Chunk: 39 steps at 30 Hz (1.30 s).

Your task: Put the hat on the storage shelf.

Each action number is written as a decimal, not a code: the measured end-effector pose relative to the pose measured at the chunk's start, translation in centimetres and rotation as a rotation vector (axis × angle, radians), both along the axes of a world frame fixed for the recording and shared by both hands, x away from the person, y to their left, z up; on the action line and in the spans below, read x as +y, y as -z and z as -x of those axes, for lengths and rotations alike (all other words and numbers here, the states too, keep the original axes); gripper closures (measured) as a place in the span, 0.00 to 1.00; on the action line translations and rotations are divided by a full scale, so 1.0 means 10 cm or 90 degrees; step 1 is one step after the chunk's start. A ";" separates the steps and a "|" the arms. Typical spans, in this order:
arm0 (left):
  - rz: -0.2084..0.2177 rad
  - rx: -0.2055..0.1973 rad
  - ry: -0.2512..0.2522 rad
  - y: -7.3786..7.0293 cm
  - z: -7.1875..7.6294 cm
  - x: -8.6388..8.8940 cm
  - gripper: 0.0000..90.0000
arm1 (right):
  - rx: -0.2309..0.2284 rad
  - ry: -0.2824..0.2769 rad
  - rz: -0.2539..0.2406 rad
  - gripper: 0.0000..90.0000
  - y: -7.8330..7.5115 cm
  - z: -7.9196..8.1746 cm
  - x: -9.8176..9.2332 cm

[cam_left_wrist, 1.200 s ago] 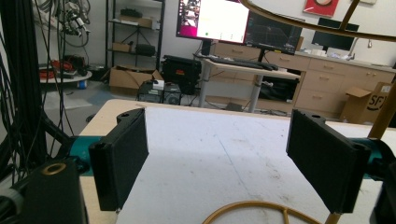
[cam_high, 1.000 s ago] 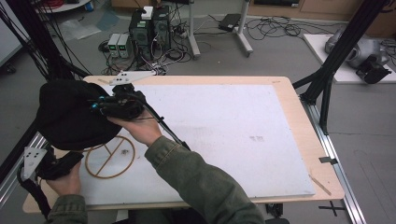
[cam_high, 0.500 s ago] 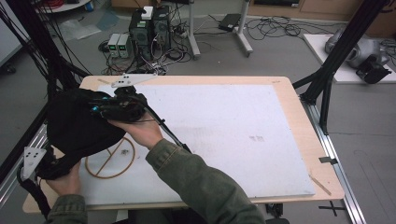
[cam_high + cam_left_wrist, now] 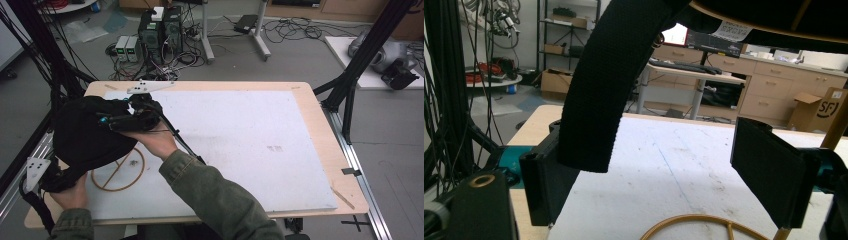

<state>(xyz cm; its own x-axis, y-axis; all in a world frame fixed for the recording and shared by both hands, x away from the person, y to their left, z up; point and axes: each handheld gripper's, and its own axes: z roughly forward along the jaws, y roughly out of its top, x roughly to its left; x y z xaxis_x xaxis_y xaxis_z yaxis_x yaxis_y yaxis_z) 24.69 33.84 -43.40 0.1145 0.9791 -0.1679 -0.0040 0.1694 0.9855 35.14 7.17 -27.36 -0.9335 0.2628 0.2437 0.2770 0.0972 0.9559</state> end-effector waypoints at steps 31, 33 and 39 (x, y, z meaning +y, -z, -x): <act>-0.008 0.002 -0.006 -0.01 0.03 -0.01 0.23 | -0.087 0.216 -0.016 0.10 0.18 0.16 -1.52; -0.009 0.002 -0.007 -0.01 0.03 -0.01 0.23 | -0.090 0.242 -0.008 0.10 0.22 0.19 -1.67; -0.012 0.002 -0.007 -0.01 0.04 -0.03 0.23 | -0.084 0.310 0.000 0.10 0.36 0.25 -2.07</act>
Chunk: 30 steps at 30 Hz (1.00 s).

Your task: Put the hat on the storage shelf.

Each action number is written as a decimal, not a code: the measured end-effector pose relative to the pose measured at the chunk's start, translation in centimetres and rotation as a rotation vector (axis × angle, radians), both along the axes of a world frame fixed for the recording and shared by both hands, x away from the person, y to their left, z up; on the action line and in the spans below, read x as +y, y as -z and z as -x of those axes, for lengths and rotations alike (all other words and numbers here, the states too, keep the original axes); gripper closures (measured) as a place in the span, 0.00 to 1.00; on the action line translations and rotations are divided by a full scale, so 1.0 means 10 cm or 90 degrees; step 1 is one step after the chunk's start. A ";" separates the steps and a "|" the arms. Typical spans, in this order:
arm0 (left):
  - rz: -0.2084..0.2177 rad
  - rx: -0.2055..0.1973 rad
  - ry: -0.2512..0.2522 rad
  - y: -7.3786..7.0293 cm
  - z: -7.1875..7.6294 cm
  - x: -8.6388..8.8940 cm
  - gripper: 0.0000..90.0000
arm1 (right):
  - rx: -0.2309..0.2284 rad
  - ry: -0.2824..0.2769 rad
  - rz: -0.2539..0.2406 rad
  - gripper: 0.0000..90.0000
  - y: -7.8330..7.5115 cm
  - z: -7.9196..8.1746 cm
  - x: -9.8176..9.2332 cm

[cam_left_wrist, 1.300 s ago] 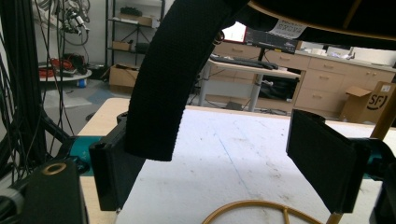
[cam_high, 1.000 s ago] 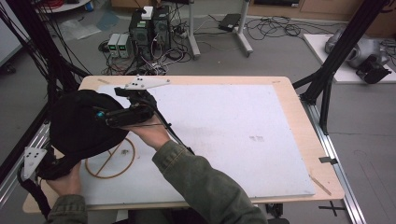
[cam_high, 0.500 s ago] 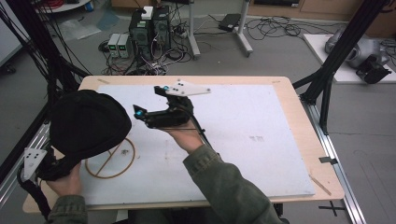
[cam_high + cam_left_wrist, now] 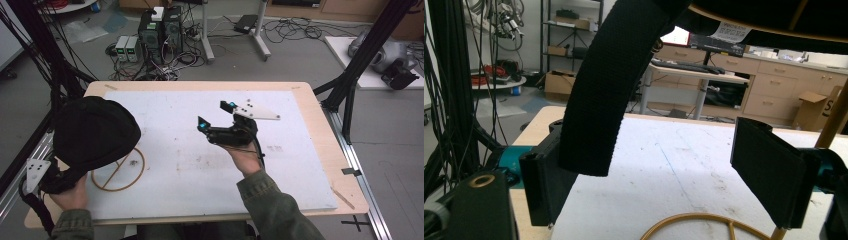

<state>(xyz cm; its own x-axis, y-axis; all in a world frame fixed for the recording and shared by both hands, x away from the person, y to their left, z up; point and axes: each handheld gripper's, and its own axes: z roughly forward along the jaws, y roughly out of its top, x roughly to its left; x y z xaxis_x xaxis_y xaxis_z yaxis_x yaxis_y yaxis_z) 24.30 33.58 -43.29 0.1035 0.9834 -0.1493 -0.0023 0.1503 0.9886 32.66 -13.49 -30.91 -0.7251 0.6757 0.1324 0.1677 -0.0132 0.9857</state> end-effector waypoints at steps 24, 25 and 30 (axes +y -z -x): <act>-0.008 0.004 -0.001 0.00 0.00 -0.01 0.23 | -0.056 0.354 0.051 0.10 0.56 0.19 -1.18; -0.008 0.005 -0.001 0.00 0.00 -0.01 0.23 | -0.052 0.364 0.050 0.10 0.59 0.19 -1.21; -0.007 0.002 -0.004 0.00 0.01 -0.01 0.23 | -0.039 0.404 0.047 0.10 0.74 0.19 -1.33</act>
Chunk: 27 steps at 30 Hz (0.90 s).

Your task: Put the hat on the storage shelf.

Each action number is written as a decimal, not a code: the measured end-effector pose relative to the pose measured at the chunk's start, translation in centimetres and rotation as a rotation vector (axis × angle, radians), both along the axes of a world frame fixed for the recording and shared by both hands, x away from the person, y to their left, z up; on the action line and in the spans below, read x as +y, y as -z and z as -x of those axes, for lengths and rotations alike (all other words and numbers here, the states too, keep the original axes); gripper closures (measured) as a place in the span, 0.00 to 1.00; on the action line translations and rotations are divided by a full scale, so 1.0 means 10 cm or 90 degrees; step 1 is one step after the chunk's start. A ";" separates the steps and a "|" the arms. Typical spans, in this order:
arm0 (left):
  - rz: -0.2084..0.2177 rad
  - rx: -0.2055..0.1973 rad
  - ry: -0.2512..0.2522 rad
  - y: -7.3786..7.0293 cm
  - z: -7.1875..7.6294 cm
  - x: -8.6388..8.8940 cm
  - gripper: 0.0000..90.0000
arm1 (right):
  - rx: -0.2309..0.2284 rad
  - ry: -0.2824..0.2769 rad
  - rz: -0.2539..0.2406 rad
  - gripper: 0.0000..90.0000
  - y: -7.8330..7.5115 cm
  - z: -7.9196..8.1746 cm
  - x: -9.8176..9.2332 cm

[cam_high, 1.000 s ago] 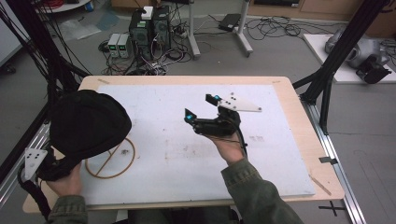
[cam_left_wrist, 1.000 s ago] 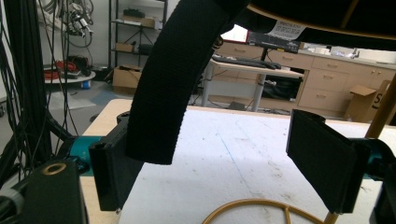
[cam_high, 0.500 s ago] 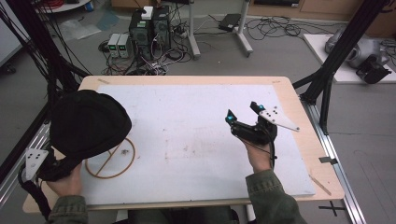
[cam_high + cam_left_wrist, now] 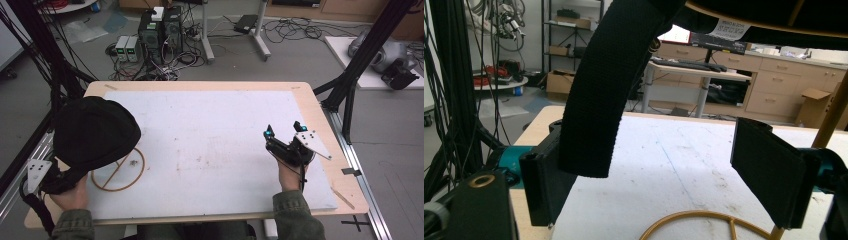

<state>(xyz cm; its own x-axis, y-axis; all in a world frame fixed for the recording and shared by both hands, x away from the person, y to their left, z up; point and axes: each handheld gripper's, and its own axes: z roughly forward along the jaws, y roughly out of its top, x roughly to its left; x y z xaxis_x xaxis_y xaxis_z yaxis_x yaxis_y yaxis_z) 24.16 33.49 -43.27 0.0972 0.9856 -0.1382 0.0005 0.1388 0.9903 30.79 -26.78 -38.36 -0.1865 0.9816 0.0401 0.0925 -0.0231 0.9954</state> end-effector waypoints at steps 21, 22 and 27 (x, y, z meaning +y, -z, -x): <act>0.007 -0.001 -0.001 0.01 -0.01 0.00 0.23 | 0.073 0.063 0.024 0.10 0.36 -0.01 -0.10; 0.007 -0.001 -0.001 0.01 -0.01 0.00 0.23 | 0.074 0.061 0.026 0.10 0.36 -0.01 -0.09; 0.004 0.002 0.003 0.01 -0.01 0.00 0.23 | 0.080 0.057 0.021 0.10 0.37 -0.02 -0.10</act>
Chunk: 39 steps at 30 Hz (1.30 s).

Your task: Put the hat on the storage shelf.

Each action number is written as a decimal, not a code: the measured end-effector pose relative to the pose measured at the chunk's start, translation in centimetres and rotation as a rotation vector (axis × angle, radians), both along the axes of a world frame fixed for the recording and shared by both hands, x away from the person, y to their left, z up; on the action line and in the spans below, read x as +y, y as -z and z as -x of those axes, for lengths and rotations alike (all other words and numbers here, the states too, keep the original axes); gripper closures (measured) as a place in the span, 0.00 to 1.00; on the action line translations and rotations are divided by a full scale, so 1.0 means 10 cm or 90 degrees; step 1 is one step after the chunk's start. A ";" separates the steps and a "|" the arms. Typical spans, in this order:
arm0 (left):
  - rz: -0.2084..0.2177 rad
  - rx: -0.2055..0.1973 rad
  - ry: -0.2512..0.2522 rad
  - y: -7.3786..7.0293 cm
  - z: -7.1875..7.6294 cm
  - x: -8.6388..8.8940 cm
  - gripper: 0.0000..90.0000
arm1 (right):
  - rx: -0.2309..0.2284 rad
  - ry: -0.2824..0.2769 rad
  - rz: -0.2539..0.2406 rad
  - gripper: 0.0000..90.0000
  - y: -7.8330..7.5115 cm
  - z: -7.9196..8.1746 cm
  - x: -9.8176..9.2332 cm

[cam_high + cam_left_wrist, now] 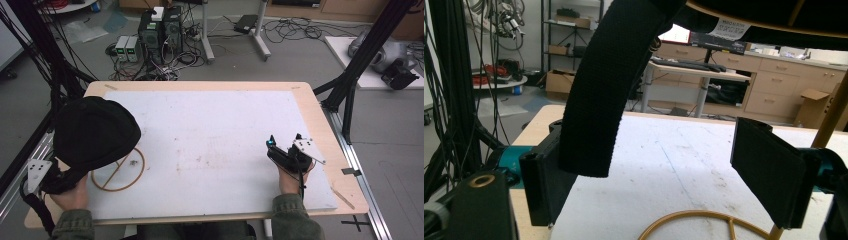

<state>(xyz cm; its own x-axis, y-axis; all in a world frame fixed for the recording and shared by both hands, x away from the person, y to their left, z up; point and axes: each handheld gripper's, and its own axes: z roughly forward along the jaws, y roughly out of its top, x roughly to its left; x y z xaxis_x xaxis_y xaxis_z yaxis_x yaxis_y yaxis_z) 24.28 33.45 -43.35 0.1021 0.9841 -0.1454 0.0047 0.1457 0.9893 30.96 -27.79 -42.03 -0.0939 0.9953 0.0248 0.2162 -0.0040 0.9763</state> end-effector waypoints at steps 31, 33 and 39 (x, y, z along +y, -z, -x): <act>0.008 0.002 0.001 0.00 -0.01 0.02 0.23 | 0.009 0.003 -0.007 0.10 0.00 -0.01 -0.02; 0.009 0.002 0.001 0.00 -0.01 0.02 0.23 | 0.008 0.004 -0.002 0.10 0.00 -0.01 -0.02; 0.013 0.001 0.002 0.00 -0.01 0.02 0.23 | 0.007 0.003 0.003 0.10 0.00 -0.01 -0.02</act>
<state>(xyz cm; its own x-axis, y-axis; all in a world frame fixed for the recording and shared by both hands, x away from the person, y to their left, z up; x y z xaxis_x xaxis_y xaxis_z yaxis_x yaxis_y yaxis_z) 24.40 33.62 -43.39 0.1046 0.9806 -0.1659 0.0073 0.1660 0.9861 31.07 -28.02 -42.08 -0.0884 0.9959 0.0208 0.2263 -0.0003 0.9741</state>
